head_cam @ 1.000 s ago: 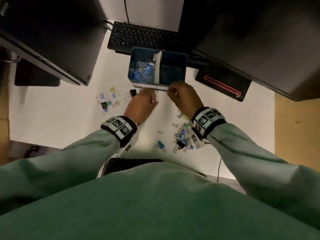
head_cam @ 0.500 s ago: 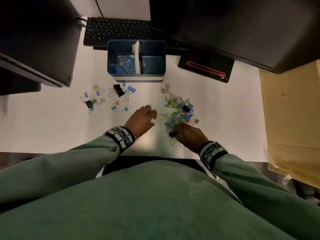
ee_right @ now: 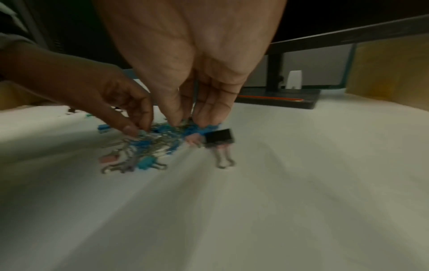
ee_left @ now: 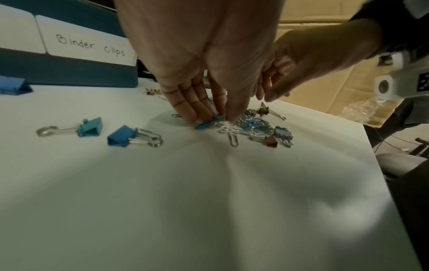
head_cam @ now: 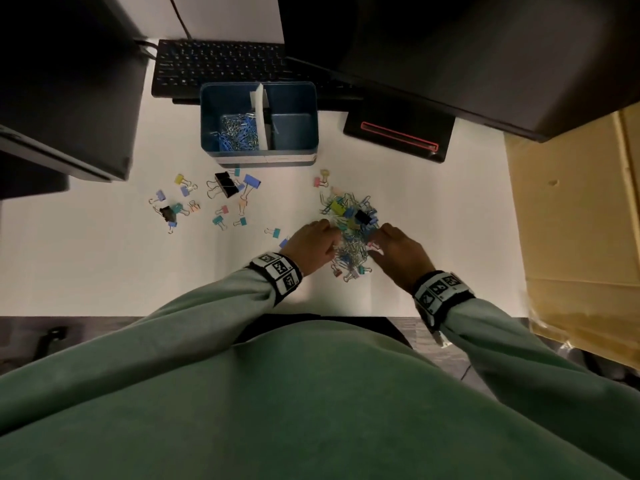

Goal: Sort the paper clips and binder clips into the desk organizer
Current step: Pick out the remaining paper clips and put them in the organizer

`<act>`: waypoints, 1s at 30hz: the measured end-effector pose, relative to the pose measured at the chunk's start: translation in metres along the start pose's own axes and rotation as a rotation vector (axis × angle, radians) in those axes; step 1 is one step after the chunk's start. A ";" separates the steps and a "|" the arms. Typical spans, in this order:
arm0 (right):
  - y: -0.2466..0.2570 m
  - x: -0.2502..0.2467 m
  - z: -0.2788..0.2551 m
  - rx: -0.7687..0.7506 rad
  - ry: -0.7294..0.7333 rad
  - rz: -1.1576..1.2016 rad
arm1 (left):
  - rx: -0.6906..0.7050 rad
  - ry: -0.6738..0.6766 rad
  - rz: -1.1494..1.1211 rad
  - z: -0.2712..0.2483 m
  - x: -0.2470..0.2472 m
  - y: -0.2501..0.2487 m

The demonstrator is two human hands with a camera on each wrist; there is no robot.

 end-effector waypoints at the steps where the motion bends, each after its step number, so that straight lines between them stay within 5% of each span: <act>1: 0.011 0.004 0.002 -0.025 0.029 -0.007 | -0.011 -0.002 -0.015 -0.001 -0.001 0.002; 8: 0.033 0.029 0.020 -0.031 0.052 -0.027 | -0.218 -0.240 -0.070 -0.031 -0.038 0.063; 11: 0.029 0.033 0.027 0.023 0.061 0.073 | -0.332 -0.239 -0.028 -0.038 -0.041 0.090; 18: 0.017 0.008 0.033 0.195 0.014 0.534 | -0.164 -0.183 0.196 -0.021 -0.012 0.033; 24: 0.061 -0.070 0.078 0.104 -0.119 0.827 | -0.235 -0.127 0.286 -0.008 -0.001 0.018; 30: 0.127 -0.112 0.185 -0.039 -0.261 0.929 | -0.156 -0.071 0.292 -0.011 0.001 0.027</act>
Point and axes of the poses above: each hand's wrist, its own z-axis towards the middle knuckle, its own x-axis out of the palm, y = z × x, the point moved 4 cm from there along z, towards the middle knuckle, and after that the axes turned 4 degrees about -x, right-handed, at the moved point
